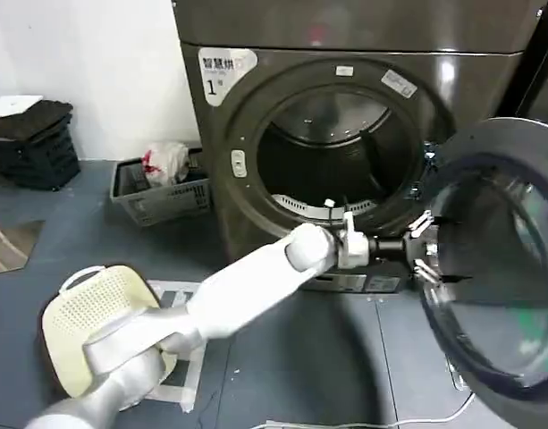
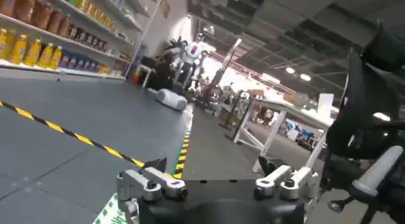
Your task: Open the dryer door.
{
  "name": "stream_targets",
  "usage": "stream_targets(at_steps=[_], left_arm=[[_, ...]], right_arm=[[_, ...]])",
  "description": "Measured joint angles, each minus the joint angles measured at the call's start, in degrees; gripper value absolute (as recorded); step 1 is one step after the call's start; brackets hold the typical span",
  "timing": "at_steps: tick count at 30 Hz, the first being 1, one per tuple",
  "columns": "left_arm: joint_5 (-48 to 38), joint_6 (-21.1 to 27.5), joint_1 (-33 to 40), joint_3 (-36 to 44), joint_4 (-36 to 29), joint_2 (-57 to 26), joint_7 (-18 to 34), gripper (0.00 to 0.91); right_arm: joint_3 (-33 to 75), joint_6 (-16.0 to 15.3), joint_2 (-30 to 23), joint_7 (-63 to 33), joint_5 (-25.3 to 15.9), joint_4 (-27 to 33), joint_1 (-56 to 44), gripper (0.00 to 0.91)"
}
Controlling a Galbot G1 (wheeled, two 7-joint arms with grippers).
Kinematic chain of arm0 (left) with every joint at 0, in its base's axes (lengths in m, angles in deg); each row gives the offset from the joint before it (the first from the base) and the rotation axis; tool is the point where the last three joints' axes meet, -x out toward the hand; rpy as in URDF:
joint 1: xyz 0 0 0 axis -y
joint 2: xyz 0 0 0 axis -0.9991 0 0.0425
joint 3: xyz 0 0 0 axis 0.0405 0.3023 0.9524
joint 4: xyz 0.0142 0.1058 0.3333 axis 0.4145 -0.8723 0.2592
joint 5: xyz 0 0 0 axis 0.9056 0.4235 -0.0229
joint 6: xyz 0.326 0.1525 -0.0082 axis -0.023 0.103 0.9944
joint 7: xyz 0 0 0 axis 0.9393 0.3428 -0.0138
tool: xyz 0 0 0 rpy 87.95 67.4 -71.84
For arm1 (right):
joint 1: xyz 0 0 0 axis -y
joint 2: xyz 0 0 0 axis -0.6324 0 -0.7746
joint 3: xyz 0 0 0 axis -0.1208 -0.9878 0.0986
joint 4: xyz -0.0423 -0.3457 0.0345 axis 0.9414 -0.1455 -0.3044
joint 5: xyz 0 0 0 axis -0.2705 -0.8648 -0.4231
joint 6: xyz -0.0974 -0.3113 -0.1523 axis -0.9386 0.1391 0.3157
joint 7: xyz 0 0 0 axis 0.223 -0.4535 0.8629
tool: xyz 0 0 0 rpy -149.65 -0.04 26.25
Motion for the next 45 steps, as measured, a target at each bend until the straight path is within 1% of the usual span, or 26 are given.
stream_targets(at_steps=[10,28,39,45], left_arm=[[0.9,0.0,1.17,0.08,4.63,4.25,1.2,0.907],[1.15,0.35,1.74,0.07,7.05,6.24,1.66,0.907],[1.17,0.52,1.75,-0.02,6.96,6.15,1.59,0.907],[0.62,3.62,0.23,0.03,3.09,3.59,1.54,0.907]], right_arm=[[0.73,0.27,0.0,0.11,-0.06,-0.4,-0.02,0.907],[0.5,0.16,0.0,0.54,0.12,-1.39,-0.18,0.907],[0.39,-0.08,0.0,1.17,0.16,-1.37,-0.04,0.907],[0.32,-1.0,0.0,1.29,0.16,-2.32,0.27,0.907]])
